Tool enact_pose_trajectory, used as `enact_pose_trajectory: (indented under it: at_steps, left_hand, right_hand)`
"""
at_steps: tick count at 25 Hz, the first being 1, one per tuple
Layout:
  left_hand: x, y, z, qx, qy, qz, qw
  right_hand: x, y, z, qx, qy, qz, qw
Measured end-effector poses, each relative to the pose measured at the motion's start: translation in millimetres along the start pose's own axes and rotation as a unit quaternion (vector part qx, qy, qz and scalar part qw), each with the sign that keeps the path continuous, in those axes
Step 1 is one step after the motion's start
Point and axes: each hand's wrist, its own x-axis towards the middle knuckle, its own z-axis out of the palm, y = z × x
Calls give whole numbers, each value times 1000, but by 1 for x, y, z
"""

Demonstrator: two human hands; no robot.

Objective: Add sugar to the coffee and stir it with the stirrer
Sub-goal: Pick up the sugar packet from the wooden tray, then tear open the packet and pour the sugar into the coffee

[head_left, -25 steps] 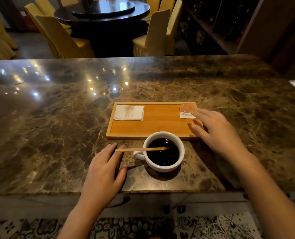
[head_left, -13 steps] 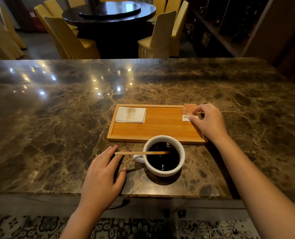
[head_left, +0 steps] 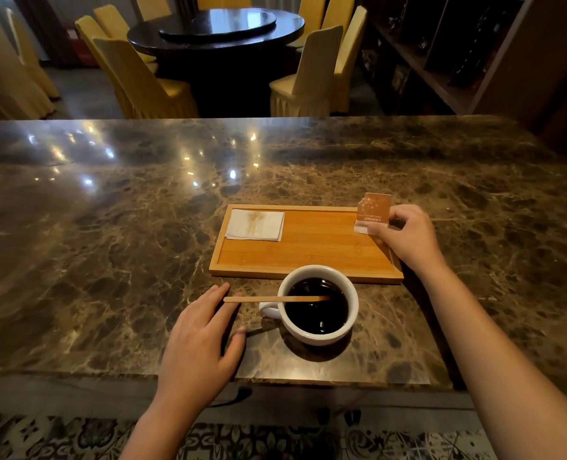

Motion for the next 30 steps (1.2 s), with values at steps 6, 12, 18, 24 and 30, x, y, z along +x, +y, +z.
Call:
enact_pose_trajectory:
  at_steps: [6,12,18,24,30]
  left_hand:
    - [-1,0,0,2,1,0,1000]
    - [0,0,-1,0,4,5,1000]
    - [0,0,0,-1,8,12,1000]
    - [-1,-1,0,-3,9,15,1000]
    - [-1,-3,1,-5,4,10,1000]
  right_hand:
    - [-35,-34,-36,266,-49,10,963]
    - [-69,-50,-38,340,-108,-6,934]
    - [-82,-66,-43,310,-199,-44,928]
    - [-85,-75,-47,187,-179,-103,960]
    - [-87,-86,-54,95,-146,-199,965]
